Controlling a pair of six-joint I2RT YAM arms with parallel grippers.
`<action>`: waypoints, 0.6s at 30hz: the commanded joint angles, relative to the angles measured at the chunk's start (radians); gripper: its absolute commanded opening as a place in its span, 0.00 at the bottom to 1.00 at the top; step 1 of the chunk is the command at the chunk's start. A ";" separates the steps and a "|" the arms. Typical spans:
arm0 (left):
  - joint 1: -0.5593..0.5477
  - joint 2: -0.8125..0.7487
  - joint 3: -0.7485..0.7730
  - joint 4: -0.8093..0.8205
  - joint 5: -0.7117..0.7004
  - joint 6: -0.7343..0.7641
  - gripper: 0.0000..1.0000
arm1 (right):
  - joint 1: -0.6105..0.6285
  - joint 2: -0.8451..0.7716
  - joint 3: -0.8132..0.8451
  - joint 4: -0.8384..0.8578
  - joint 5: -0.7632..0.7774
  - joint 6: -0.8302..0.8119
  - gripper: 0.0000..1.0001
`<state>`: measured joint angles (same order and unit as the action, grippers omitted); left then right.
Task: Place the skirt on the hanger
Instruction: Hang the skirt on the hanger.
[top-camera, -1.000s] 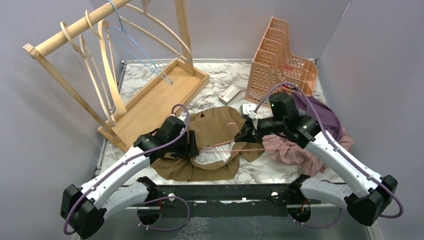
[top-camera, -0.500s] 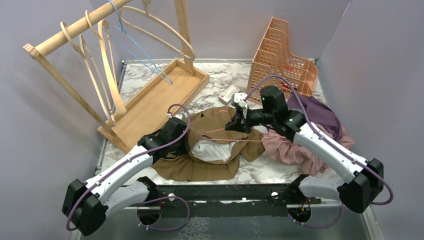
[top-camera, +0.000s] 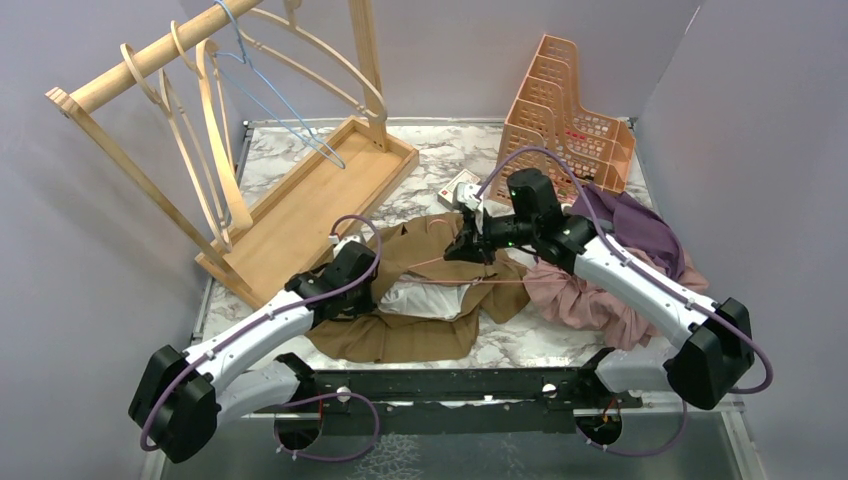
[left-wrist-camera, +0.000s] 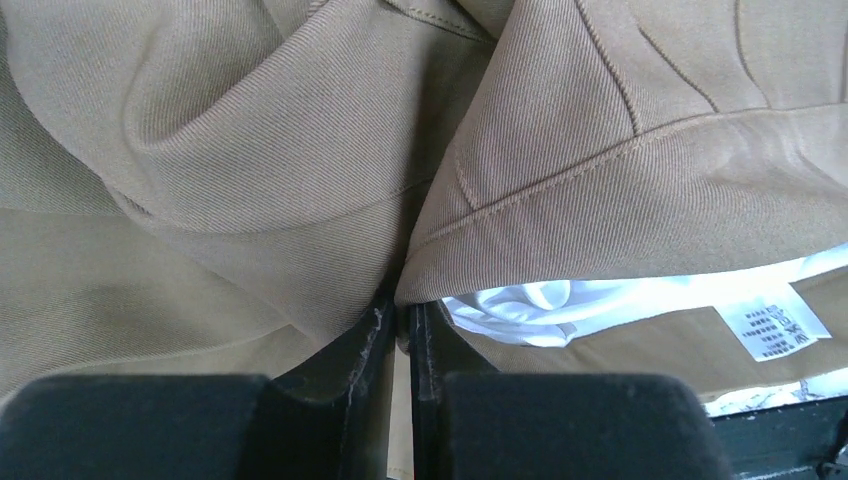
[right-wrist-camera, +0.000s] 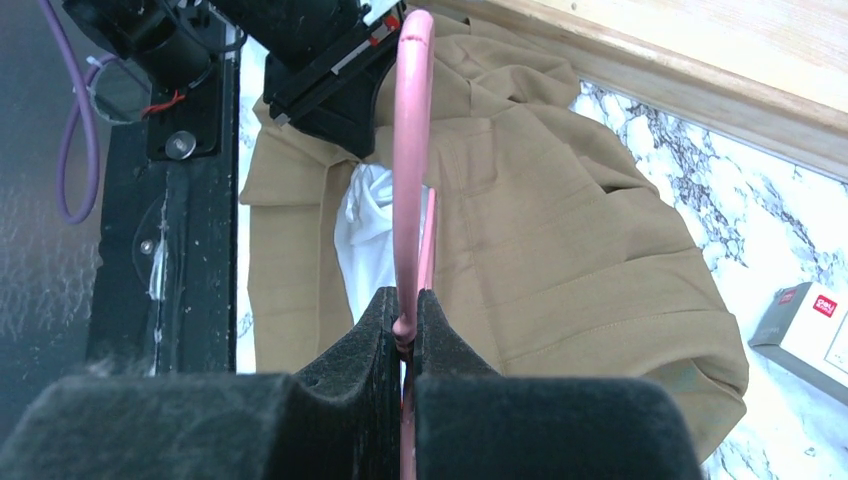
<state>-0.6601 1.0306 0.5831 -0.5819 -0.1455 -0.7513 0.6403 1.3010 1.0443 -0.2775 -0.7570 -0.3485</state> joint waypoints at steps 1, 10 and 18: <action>0.004 -0.053 0.020 0.012 0.052 -0.001 0.15 | 0.002 -0.054 -0.007 -0.073 -0.043 -0.059 0.01; 0.003 -0.215 0.074 0.005 0.209 0.007 0.28 | 0.002 -0.215 -0.033 -0.293 -0.158 -0.071 0.01; 0.001 -0.209 0.137 -0.008 0.335 0.008 0.28 | 0.002 -0.269 -0.074 -0.298 -0.127 -0.022 0.01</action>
<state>-0.6601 0.8173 0.6720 -0.5861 0.0731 -0.7479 0.6403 1.0569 1.0004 -0.5488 -0.8963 -0.3985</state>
